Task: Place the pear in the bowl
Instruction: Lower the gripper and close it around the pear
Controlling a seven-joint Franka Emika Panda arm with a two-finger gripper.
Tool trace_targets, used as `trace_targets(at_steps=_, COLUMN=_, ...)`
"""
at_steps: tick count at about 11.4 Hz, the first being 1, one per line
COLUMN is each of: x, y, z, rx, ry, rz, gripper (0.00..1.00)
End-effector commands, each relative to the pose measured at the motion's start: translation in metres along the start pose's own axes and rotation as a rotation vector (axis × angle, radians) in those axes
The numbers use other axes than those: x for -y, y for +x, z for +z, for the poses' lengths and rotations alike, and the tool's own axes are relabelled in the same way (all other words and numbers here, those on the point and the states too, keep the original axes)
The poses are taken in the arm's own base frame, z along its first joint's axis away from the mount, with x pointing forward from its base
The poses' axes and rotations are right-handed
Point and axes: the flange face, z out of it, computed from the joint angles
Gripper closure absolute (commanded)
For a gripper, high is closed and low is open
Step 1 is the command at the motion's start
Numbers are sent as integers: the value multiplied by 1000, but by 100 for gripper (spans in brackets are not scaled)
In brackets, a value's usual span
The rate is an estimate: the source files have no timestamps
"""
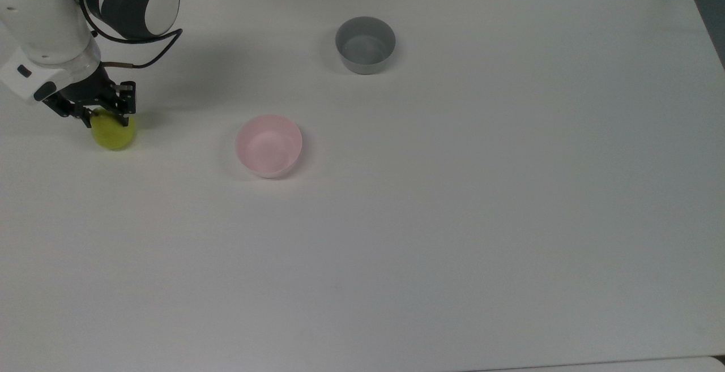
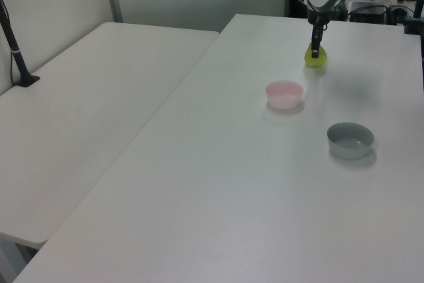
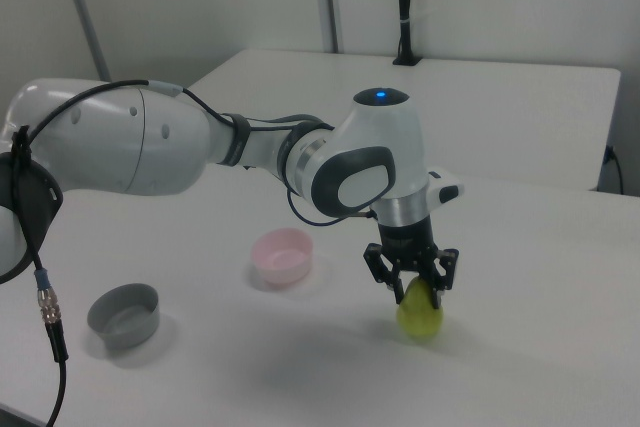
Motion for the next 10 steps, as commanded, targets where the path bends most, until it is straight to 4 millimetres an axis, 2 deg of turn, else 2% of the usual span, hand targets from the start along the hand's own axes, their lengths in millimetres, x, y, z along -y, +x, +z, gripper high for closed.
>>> trace_targets(at_steps=1, x=6, y=1, z=-6, rx=-11, ry=-2, rz=2, gripper=100)
trace_targets(at_steps=2, x=6, y=-1, z=-11, rx=-4, ry=7, rz=4, gripper=100)
trace_targets(at_steps=4, x=9, y=-6, z=-38, rx=-1, ry=31, rz=6, gripper=100)
trace_targets(at_steps=8, x=33, y=-18, z=-111, rx=7, ry=86, rz=-15, gripper=100)
trace_targets(at_steps=10, x=53, y=-15, z=-147, rx=17, ry=109, rz=8, gripper=100)
